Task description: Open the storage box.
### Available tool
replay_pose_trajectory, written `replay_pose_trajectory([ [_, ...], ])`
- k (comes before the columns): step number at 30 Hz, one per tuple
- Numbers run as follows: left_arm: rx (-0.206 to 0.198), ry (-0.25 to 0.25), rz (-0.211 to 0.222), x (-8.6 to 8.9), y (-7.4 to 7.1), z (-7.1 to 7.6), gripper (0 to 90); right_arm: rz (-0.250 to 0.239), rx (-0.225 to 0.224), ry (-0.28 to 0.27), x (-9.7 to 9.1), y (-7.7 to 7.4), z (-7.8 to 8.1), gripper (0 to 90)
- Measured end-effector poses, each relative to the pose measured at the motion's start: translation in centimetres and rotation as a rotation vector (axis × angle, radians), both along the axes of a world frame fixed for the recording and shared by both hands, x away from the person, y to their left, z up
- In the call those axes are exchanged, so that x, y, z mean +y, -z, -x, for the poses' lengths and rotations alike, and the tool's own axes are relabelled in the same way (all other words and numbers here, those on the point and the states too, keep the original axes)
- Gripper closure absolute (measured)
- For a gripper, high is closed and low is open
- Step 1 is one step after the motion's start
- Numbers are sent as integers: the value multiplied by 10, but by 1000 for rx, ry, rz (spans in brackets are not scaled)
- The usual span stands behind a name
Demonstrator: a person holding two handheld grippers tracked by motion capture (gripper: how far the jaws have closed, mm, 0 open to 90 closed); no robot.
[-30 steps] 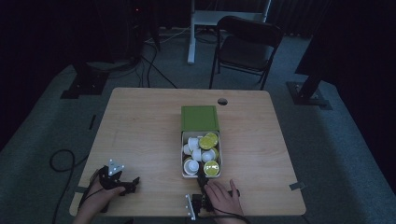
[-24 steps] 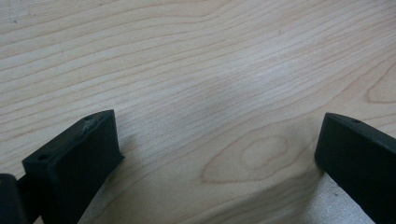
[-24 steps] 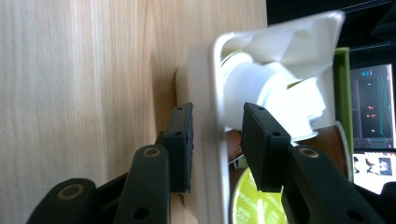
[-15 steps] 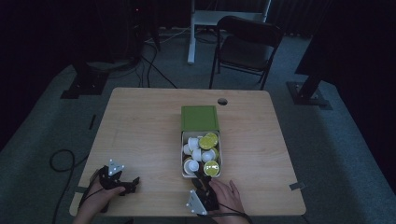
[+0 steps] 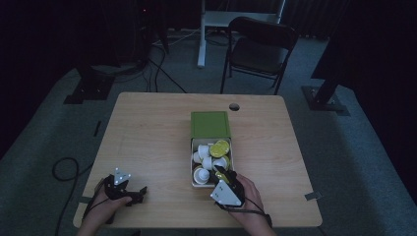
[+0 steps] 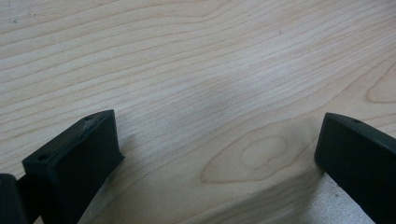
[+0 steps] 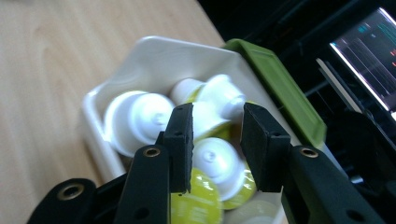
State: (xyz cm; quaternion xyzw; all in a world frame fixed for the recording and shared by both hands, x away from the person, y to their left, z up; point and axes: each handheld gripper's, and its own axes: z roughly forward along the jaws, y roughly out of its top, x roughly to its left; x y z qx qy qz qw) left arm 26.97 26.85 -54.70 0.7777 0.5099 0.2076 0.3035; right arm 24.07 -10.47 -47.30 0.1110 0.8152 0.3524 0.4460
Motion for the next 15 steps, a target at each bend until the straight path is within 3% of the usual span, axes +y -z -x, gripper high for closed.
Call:
replay_pose_trajectory([
  [3,0,0,0,0,0,0,0,-56,-10,18,-8,-5,-4,640],
  [7,0,0,0,0,0,0,1,-132,9,50,-19,-10,-10,638],
  [15,0,0,0,0,0,0,0,-230,23,123,-44,-17,-19,629],
])
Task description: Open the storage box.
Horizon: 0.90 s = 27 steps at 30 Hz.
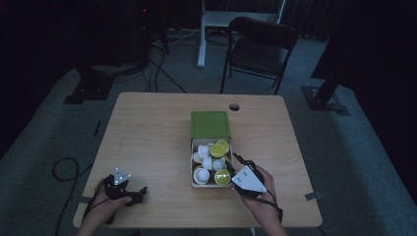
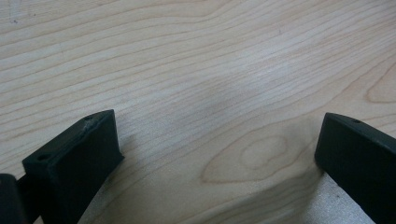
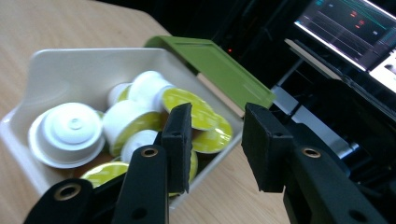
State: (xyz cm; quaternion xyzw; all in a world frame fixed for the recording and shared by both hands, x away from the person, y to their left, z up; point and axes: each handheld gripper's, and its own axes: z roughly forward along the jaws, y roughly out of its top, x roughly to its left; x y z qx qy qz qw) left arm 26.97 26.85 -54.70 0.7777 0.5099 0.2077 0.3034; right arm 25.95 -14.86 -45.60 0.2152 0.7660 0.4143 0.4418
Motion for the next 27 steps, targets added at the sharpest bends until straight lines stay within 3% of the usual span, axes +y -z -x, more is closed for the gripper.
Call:
replay_pose_trajectory([
  [7,-1,-1,2,0,0,0,0,-59,17,51,-17,-1,-4,604],
  [10,-1,-1,2,0,0,0,0,-49,17,72,-22,0,-4,590],
  [17,0,-1,1,0,0,0,0,-95,42,126,-36,3,-7,565],
  [23,-1,-1,1,0,0,0,0,-101,58,168,-45,5,-8,563],
  [27,-1,-1,1,0,0,0,0,-121,91,212,-59,11,-9,545],
])
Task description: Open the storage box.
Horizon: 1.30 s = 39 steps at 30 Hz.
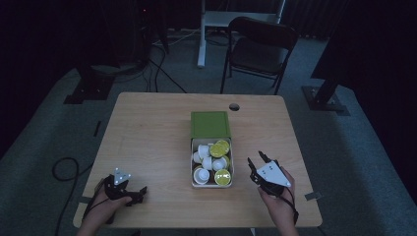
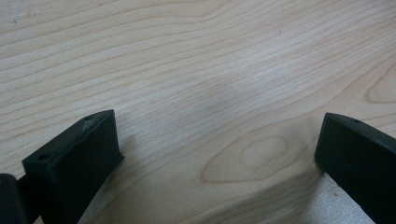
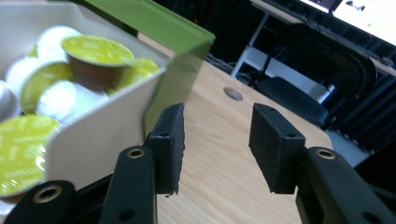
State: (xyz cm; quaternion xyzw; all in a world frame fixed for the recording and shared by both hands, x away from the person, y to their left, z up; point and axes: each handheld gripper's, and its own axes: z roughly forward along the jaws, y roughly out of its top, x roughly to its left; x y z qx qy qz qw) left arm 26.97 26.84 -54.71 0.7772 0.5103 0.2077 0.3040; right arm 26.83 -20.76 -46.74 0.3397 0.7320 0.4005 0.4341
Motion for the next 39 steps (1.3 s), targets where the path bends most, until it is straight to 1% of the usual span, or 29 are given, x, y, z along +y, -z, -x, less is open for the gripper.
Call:
replay_pose_trajectory([
  [4,0,0,0,0,0,0,0,-9,35,37,-9,6,-1,537],
  [7,0,0,-1,0,0,0,0,-15,52,62,-16,10,-2,530],
  [10,0,0,0,0,0,0,0,-28,76,82,-23,16,-3,519],
  [13,0,0,0,0,0,0,0,-29,98,98,-29,21,-5,518],
  [19,0,0,0,0,0,0,0,-50,168,125,-40,34,-9,500],
  [23,0,0,-1,0,0,0,0,-62,206,148,-47,42,-12,491],
  [28,1,0,-1,0,0,0,0,-74,269,163,-54,51,-15,462],
  [32,1,0,-1,0,0,0,0,-82,301,171,-57,56,-18,450],
  [34,1,0,-1,0,0,0,0,-88,324,179,-59,59,-19,446],
  [36,1,0,-1,0,0,0,0,-86,347,183,-60,62,-21,446],
  [39,1,1,-1,0,0,0,0,-71,360,185,-60,65,-24,446],
])
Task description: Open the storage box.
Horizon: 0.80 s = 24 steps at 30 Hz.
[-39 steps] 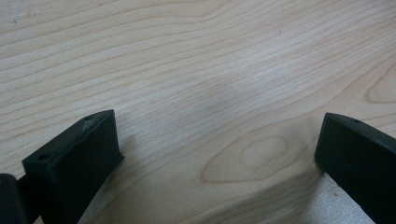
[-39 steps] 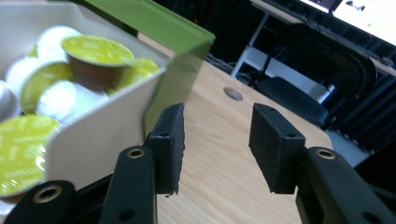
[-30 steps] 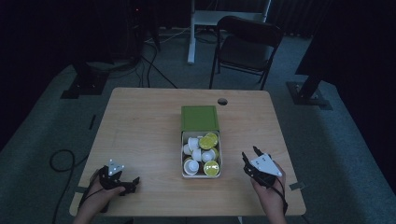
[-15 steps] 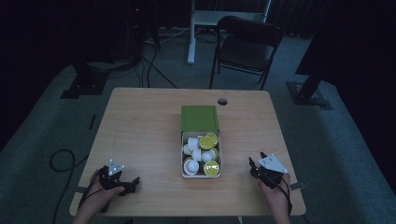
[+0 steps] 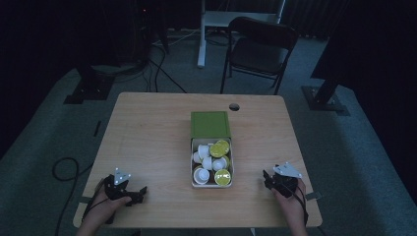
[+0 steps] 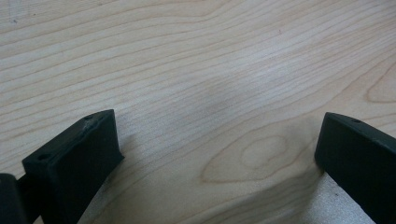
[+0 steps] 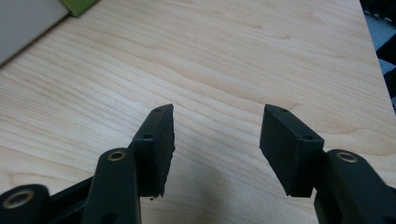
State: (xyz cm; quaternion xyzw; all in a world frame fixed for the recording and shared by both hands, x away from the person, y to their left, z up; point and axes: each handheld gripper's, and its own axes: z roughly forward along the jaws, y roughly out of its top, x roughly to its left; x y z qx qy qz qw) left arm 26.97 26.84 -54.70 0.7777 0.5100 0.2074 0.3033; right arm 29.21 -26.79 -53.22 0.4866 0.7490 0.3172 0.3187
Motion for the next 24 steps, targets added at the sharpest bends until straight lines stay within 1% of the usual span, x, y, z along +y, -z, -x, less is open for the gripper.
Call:
replay_pose_trajectory([
  [2,0,0,0,0,0,0,0,13,11,3,0,2,-2,438],
  [7,0,26,-2,0,0,1,0,5,41,8,-1,8,-4,438],
  [11,0,27,-2,0,0,1,0,2,59,8,-2,10,-5,436],
  [14,0,27,-2,0,0,1,0,2,82,9,-2,13,-6,434],
  [15,0,27,-2,0,0,1,0,-10,83,12,-2,13,-7,436],
  [18,0,27,-2,0,0,1,0,-17,87,19,-3,13,-7,434],
  [20,-1,27,-2,0,0,1,0,-36,82,23,-4,15,-8,408],
  [21,0,26,-1,0,0,1,0,-56,81,25,-5,16,-8,377],
  [22,0,26,-1,0,0,1,0,-56,81,25,-5,16,-8,377],
  [23,0,26,-1,0,0,1,0,-87,93,28,-5,17,-8,339],
  [24,0,26,-2,0,0,1,0,-119,122,19,-6,17,-9,266],
])
